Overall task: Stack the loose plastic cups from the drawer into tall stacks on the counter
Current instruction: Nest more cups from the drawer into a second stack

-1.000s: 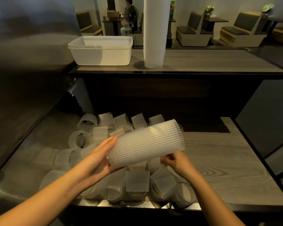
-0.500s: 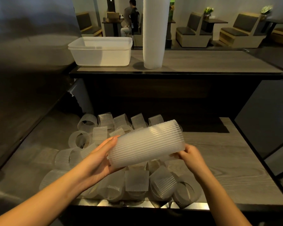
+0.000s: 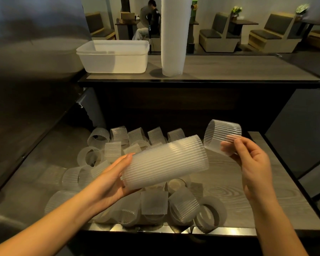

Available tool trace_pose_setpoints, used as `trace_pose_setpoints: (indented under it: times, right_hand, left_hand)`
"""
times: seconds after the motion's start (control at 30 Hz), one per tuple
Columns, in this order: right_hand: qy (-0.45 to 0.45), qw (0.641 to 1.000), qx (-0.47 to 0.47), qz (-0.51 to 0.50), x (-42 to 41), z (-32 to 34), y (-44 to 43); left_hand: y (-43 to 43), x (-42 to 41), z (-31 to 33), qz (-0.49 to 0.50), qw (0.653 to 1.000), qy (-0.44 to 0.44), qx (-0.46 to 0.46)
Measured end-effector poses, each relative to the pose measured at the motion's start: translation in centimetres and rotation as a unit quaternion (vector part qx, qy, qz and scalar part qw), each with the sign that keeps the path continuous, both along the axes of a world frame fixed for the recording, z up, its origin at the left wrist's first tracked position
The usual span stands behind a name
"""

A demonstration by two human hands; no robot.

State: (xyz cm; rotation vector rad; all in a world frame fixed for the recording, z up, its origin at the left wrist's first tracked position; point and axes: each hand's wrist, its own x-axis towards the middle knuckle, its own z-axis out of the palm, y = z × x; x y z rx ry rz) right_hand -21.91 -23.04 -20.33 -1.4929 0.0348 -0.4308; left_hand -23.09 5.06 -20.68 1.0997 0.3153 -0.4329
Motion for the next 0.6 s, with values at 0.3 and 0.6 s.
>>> trace_pose_setpoints:
  times: [0.3,0.6]
  right_hand:
    - [-0.015,0.997,-0.054,0.051,-1.8,1.1,0.8]
    - [0.007,0.991,-0.093,0.092,-1.7,0.6,0.8]
  left_hand:
    - [0.0,0.0,0.1,0.008,1.0,0.007,-0.005]
    - [0.0,-0.1,0.2,0.008,1.0,0.009,-0.007]
